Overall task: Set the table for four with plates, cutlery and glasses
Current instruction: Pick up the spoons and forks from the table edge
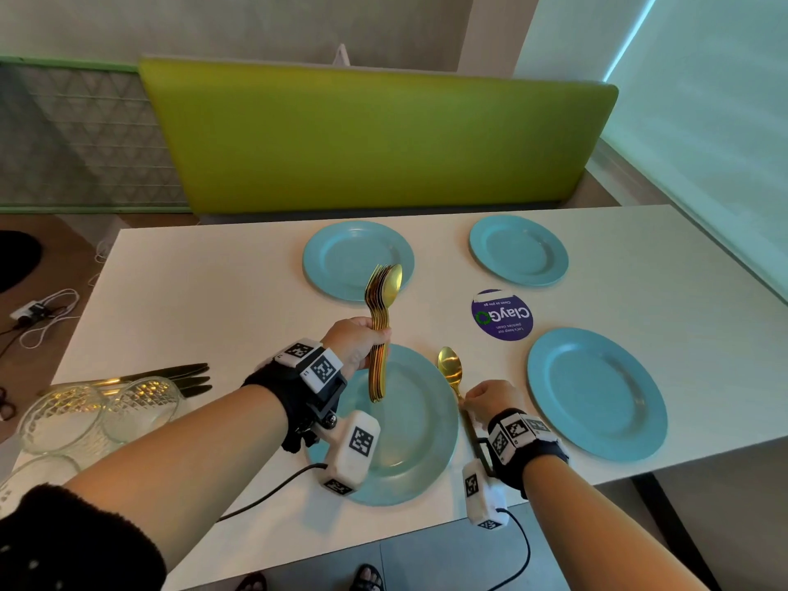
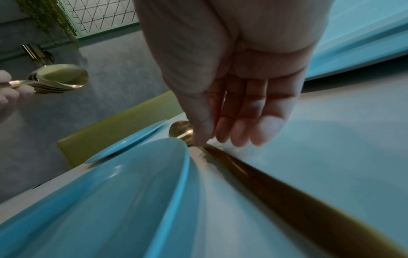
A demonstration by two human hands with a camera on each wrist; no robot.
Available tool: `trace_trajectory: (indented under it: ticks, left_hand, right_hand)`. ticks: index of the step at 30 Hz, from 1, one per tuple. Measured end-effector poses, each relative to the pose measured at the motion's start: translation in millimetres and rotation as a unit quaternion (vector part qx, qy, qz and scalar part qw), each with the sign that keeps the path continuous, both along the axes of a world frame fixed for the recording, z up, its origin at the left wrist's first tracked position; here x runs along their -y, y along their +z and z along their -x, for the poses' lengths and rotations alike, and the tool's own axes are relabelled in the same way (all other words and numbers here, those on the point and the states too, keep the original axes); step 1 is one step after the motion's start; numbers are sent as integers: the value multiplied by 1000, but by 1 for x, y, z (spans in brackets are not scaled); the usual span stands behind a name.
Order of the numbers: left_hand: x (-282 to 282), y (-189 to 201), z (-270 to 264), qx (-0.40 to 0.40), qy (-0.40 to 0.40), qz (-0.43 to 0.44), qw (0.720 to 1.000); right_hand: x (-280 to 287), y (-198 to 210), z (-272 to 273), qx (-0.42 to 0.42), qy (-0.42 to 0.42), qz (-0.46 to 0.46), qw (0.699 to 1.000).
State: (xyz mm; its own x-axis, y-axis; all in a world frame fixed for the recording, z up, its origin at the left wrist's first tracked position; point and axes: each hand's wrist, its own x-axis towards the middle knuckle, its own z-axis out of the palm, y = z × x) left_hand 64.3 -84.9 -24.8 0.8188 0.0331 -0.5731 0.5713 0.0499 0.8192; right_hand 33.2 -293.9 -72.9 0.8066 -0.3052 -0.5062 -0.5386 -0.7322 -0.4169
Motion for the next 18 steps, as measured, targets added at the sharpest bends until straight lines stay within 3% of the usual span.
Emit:
trace_trajectory:
  ticks: [7, 16, 18]
  left_hand:
    - [8, 5, 2, 5, -21, 0, 1000]
    - [22, 18, 2, 13, -108, 44, 993]
    - [24, 23, 3, 20, -132, 59, 989]
  right_hand:
    - [4, 23, -7, 46, -13, -37, 998]
    - [-49, 83, -14, 103, -10, -243, 964]
    - [-54, 92, -13, 115, -22, -255, 960]
